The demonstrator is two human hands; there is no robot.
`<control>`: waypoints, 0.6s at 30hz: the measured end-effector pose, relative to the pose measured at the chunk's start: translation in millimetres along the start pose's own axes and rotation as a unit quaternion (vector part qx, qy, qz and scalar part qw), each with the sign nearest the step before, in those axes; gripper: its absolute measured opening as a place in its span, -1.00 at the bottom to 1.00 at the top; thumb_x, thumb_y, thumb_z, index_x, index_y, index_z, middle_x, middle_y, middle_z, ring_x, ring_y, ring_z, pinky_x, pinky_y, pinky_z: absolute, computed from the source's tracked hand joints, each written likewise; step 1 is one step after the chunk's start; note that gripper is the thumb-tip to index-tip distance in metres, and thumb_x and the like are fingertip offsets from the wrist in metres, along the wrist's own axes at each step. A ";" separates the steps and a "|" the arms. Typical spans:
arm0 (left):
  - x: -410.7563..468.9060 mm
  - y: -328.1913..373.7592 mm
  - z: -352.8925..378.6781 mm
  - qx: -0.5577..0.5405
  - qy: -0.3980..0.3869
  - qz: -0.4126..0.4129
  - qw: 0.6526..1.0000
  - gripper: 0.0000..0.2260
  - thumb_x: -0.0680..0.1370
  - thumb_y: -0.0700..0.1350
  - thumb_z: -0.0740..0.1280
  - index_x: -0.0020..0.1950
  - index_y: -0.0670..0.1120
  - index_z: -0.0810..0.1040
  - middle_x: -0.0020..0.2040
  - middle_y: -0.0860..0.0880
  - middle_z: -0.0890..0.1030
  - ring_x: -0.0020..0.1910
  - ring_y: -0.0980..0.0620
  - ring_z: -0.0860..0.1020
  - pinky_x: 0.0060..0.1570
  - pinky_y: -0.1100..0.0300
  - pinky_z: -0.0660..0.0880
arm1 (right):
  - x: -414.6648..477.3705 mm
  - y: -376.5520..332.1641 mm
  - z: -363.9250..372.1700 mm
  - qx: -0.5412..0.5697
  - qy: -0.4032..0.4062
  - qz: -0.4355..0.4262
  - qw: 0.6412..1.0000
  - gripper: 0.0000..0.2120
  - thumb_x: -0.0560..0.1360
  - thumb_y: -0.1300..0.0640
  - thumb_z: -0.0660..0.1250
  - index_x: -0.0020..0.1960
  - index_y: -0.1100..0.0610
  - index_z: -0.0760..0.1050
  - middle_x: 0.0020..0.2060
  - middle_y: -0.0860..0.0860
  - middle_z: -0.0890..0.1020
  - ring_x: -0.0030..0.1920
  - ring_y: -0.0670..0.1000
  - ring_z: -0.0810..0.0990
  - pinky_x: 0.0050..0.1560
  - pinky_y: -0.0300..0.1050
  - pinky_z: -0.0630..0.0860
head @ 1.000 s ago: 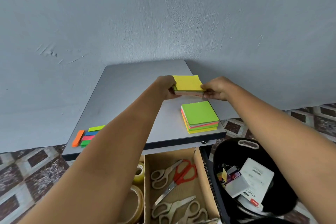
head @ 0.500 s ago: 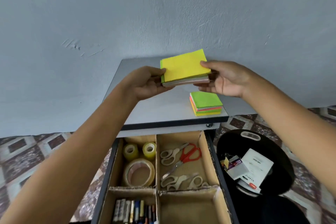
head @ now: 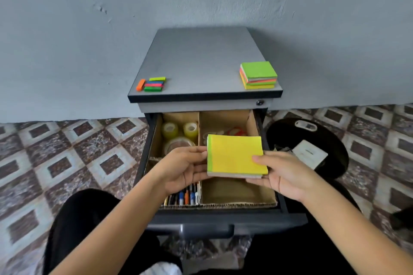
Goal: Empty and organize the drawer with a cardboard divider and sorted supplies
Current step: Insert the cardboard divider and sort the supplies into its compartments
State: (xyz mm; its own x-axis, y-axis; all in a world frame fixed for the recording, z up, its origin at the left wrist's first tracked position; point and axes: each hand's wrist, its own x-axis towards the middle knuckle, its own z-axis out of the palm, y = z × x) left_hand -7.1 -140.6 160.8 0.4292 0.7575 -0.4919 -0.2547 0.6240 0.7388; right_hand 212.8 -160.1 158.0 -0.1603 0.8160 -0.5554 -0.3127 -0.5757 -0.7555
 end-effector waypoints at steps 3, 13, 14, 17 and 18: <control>2.0 -24.7 1.6 0.053 0.067 -0.005 0.996 -0.85 0.58 -0.34 0.17 0.01 -0.25 0.53 -0.24 -0.13 0.67 -0.32 0.02 0.66 -0.33 0.20 0.62 | -4.7 22.5 -7.2 -0.002 0.022 0.012 1.000 -0.85 0.55 0.34 0.20 0.06 0.32 0.50 -0.03 0.23 0.63 -0.11 0.12 0.63 -0.23 -0.07 0.64; 16.4 -38.1 1.3 0.163 0.176 -0.035 0.970 -0.90 0.58 -0.38 0.17 0.02 -0.28 0.45 -0.12 -0.20 0.61 -0.18 -0.07 0.62 -0.30 0.14 0.62 | -6.4 -1.4 -40.2 -0.049 0.122 -0.056 0.990 -0.80 0.53 0.38 0.21 0.15 0.35 0.44 -0.06 0.21 0.60 -0.15 0.08 0.63 -0.32 -0.14 0.64; 18.6 -38.9 2.6 0.165 0.175 -0.042 0.970 -0.90 0.58 -0.38 0.16 0.03 -0.28 0.45 -0.12 -0.20 0.60 -0.15 -0.08 0.62 -0.28 0.13 0.61 | -6.4 -4.2 -44.4 -0.042 0.126 -0.059 0.989 -0.78 0.54 0.38 0.20 0.17 0.35 0.43 -0.05 0.20 0.60 -0.13 0.08 0.62 -0.32 -0.14 0.64; 30.9 -42.3 11.5 0.171 0.171 -0.061 0.969 -0.88 0.59 -0.39 0.13 0.04 -0.28 0.43 -0.05 -0.22 0.58 -0.03 -0.14 0.58 -0.16 0.09 0.56 | -4.3 -8.0 -52.3 -0.020 0.126 -0.061 0.990 -0.77 0.55 0.36 0.19 0.20 0.34 0.43 0.01 0.21 0.59 -0.06 0.10 0.61 -0.30 -0.14 0.64; 37.2 -44.1 14.7 0.171 0.172 -0.067 0.968 -0.87 0.59 -0.40 0.13 0.06 -0.29 0.43 -0.02 -0.23 0.56 0.00 -0.16 0.57 -0.10 0.07 0.54 | -3.3 -8.6 -53.1 -0.013 0.125 -0.062 0.990 -0.77 0.55 0.35 0.19 0.20 0.33 0.43 0.03 0.22 0.59 -0.05 0.10 0.61 -0.29 -0.14 0.64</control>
State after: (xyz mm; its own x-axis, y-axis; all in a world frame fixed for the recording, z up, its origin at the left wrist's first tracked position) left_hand 32.9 -142.8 116.7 0.1090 0.7304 -0.6743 0.1105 0.6653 0.7384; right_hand 265.8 -160.7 147.9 0.1154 0.8440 -0.5238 -0.2914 -0.4753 -0.8301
